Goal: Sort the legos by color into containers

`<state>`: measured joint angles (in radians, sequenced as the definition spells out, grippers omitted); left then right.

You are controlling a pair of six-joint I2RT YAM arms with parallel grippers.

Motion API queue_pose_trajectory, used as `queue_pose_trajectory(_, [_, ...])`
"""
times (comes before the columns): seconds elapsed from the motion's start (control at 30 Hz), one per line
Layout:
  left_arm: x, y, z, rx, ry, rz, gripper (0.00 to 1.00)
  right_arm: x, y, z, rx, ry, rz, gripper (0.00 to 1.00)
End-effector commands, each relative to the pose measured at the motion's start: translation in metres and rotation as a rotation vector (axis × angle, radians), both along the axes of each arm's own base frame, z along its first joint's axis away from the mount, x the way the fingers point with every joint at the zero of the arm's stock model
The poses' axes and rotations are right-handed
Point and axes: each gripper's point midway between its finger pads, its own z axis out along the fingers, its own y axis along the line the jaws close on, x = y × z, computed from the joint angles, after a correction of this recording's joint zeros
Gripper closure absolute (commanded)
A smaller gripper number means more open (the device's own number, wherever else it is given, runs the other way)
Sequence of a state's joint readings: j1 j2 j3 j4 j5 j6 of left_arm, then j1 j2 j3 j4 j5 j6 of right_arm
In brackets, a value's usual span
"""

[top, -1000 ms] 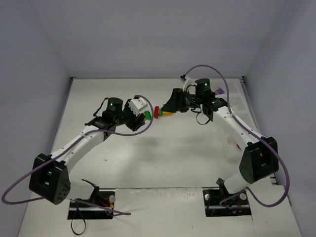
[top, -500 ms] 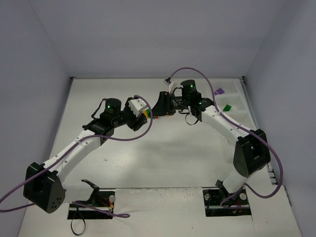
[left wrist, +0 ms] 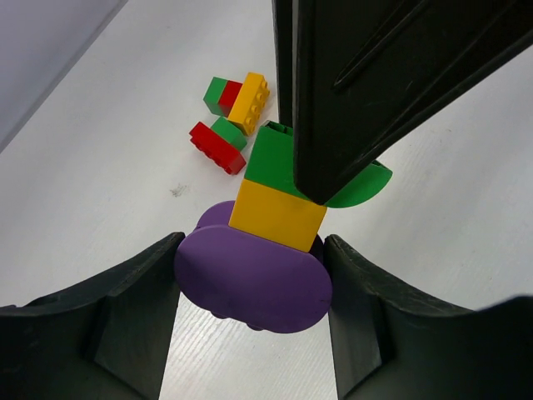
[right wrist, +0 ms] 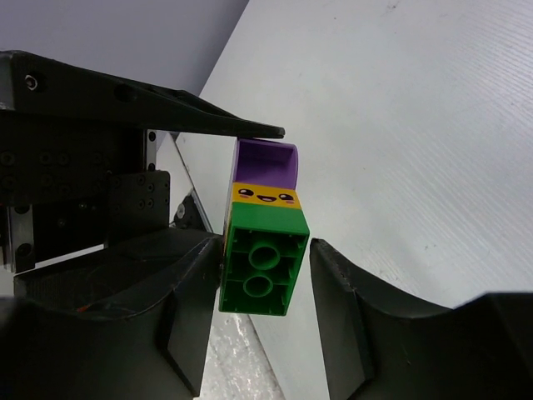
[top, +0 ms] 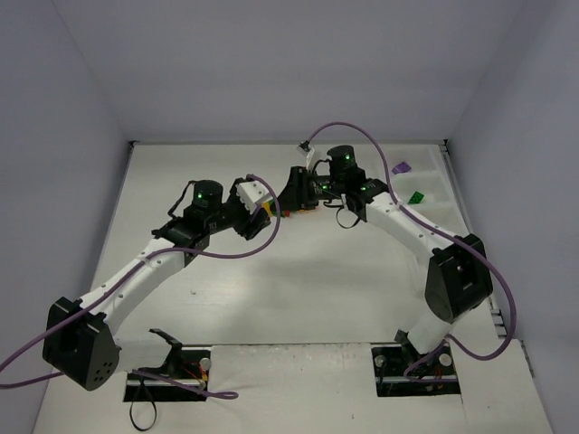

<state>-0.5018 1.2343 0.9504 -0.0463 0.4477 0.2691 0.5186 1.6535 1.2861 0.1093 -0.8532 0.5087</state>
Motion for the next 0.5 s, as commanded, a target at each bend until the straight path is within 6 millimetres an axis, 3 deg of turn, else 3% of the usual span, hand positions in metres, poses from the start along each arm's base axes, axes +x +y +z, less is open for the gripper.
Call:
queue_pose_trajectory(0.0, [0.003, -0.007, 0.034, -0.058, -0.111, -0.02, 0.85, 0.008, 0.01, 0.029, 0.056, -0.093, 0.006, 0.56])
queue_pose_trajectory(0.13, [0.003, -0.007, 0.032, -0.055, -0.108, -0.019, 0.85, 0.006, 0.012, 0.027, 0.051, -0.088, 0.006, 0.65])
queue_pose_trajectory(0.2, [0.003, -0.007, 0.029, -0.05, -0.106, -0.015, 0.85, 0.008, 0.01, 0.027, 0.046, -0.097, -0.008, 0.81])
queue_pose_trajectory(0.27, [0.003, -0.006, 0.024, -0.043, -0.096, -0.009, 0.85, 0.008, 0.006, 0.028, 0.03, -0.115, -0.023, 0.9])
queue_pose_trajectory(0.47, [0.004, -0.002, -0.002, -0.018, -0.028, 0.022, 0.91, 0.014, -0.018, 0.021, -0.025, -0.124, -0.078, 1.0])
